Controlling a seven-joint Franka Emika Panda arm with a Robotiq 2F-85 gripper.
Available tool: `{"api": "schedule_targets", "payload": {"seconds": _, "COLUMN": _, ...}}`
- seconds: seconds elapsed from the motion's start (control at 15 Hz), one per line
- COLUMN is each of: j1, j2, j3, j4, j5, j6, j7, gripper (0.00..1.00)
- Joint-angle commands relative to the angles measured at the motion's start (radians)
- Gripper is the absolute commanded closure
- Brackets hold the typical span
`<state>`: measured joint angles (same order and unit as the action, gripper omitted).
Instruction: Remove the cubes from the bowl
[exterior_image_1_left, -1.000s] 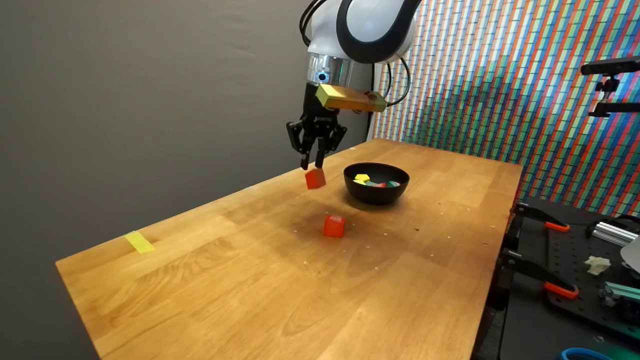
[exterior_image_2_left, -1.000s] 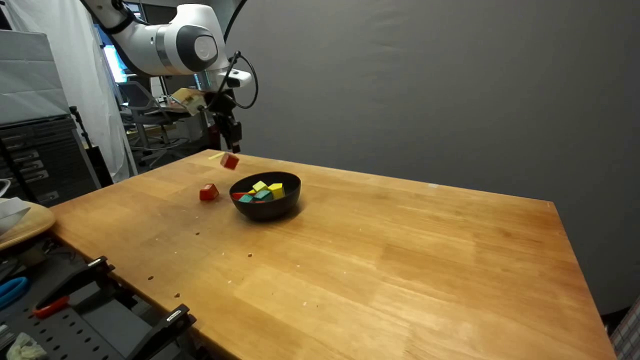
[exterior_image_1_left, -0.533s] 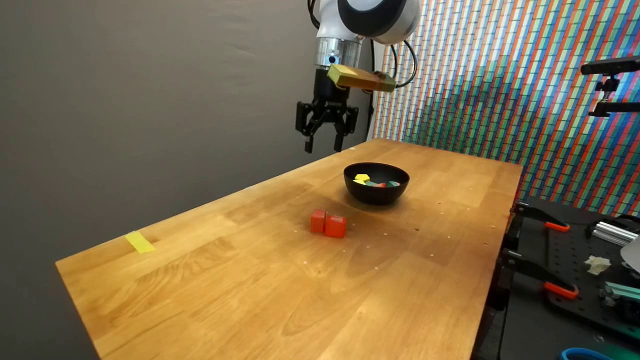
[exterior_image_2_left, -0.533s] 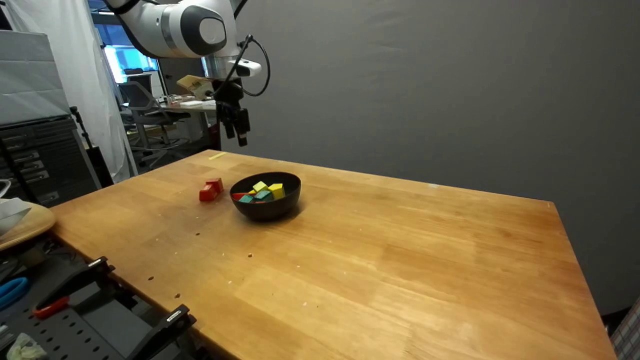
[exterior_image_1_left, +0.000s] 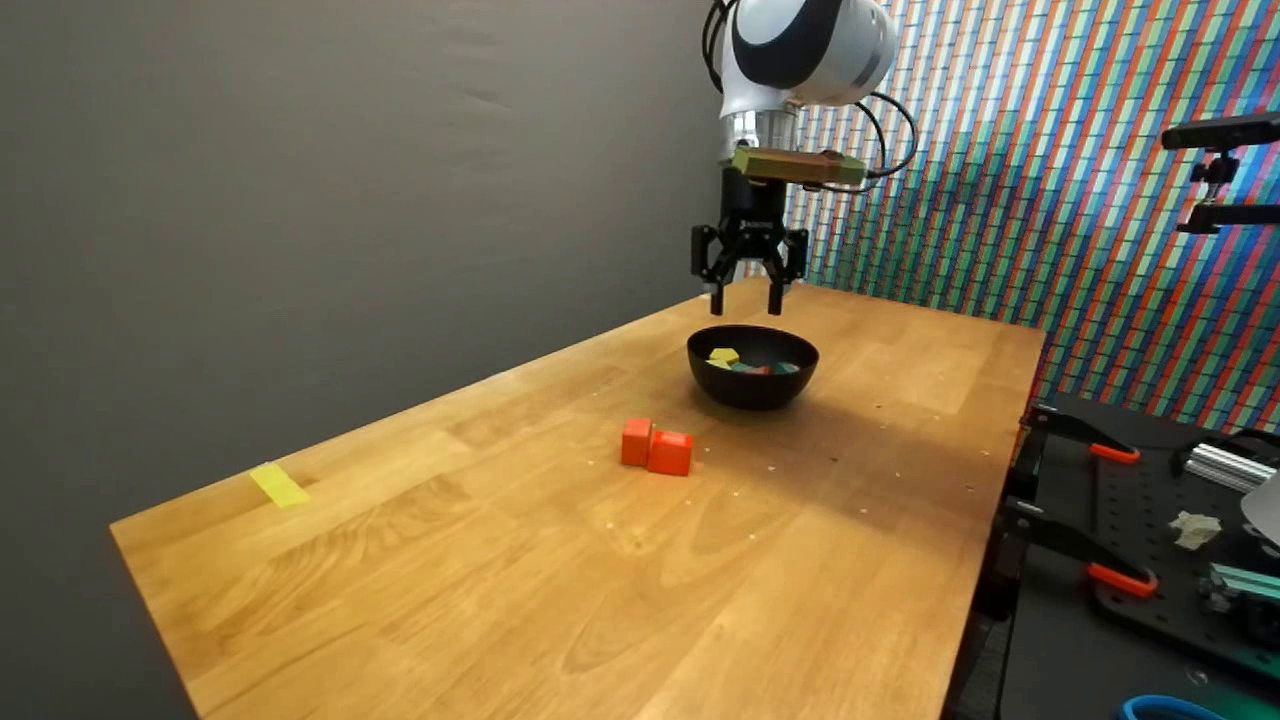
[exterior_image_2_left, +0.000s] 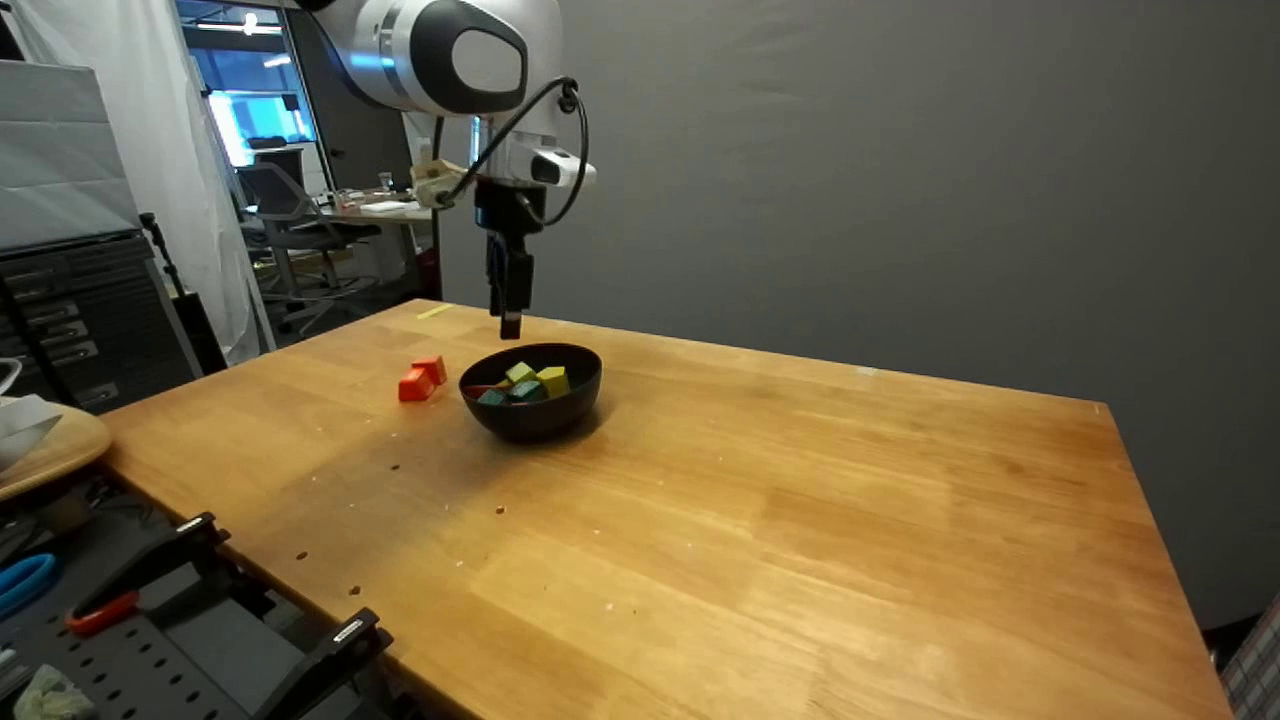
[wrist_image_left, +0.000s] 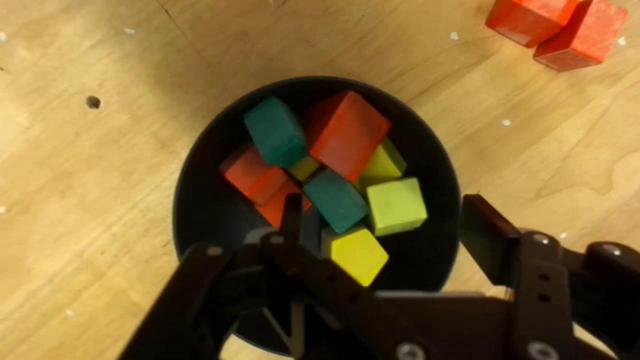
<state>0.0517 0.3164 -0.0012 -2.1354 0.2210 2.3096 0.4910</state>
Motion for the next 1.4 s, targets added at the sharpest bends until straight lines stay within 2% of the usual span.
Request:
{"api": "schedule_targets", "payload": {"seconds": 0.0, "j1": -0.030, "j2": 0.010, "j3": -0.015, "j4": -0.025, "j5": 0.080, "j6": 0.012, "j7": 0.002, "gripper": 0.51}}
{"api": "schedule_targets", "payload": {"seconds": 0.07, "j1": -0.037, "j2": 0.018, "j3": -0.018, "j4": -0.029, "j5": 0.103, "j6": 0.023, "j7": 0.011, "gripper": 0.49}}
{"api": "schedule_targets", "payload": {"seconds": 0.13, "j1": -0.042, "j2": 0.025, "j3": -0.021, "j4": -0.029, "j5": 0.120, "j6": 0.033, "j7": 0.015, "gripper": 0.57}}
{"api": "schedule_targets", "payload": {"seconds": 0.27, "j1": -0.042, "j2": 0.042, "j3": -0.027, "j4": -0.026, "j5": 0.140, "j6": 0.055, "j7": 0.027, "gripper": 0.59}}
{"api": "schedule_targets", "payload": {"seconds": 0.33, "j1": -0.037, "j2": 0.050, "j3": -0.029, "j4": -0.025, "j5": 0.144, "j6": 0.074, "j7": 0.037, "gripper": 0.50}}
{"api": "schedule_targets", "payload": {"seconds": 0.47, "j1": -0.026, "j2": 0.064, "j3": -0.032, "j4": -0.026, "j5": 0.145, "j6": 0.116, "j7": 0.062, "gripper": 0.45}}
{"api": "schedule_targets", "payload": {"seconds": 0.6, "j1": -0.012, "j2": 0.077, "j3": -0.038, "j4": -0.029, "j5": 0.128, "j6": 0.162, "j7": 0.097, "gripper": 0.44}}
{"api": "schedule_targets", "payload": {"seconds": 0.73, "j1": 0.003, "j2": 0.091, "j3": -0.044, "j4": -0.030, "j5": 0.111, "j6": 0.209, "j7": 0.131, "gripper": 0.49}}
{"api": "schedule_targets", "payload": {"seconds": 0.8, "j1": 0.010, "j2": 0.098, "j3": -0.046, "j4": -0.030, "j5": 0.104, "j6": 0.231, "j7": 0.147, "gripper": 0.59}}
{"api": "schedule_targets", "payload": {"seconds": 0.93, "j1": 0.023, "j2": 0.111, "j3": -0.051, "j4": -0.027, "j5": 0.091, "j6": 0.262, "j7": 0.177, "gripper": 0.59}}
{"api": "schedule_targets", "payload": {"seconds": 1.0, "j1": 0.028, "j2": 0.116, "j3": -0.052, "j4": -0.025, "j5": 0.088, "j6": 0.273, "j7": 0.189, "gripper": 0.65}}
{"api": "schedule_targets", "payload": {"seconds": 1.07, "j1": 0.034, "j2": 0.121, "j3": -0.053, "j4": -0.023, "j5": 0.085, "j6": 0.284, "j7": 0.200, "gripper": 0.61}}
{"api": "schedule_targets", "payload": {"seconds": 1.13, "j1": 0.038, "j2": 0.123, "j3": -0.055, "j4": -0.022, "j5": 0.080, "j6": 0.291, "j7": 0.210, "gripper": 0.62}}
{"api": "schedule_targets", "payload": {"seconds": 1.33, "j1": 0.050, "j2": 0.131, "j3": -0.062, "j4": -0.021, "j5": 0.061, "j6": 0.307, "j7": 0.239, "gripper": 0.56}}
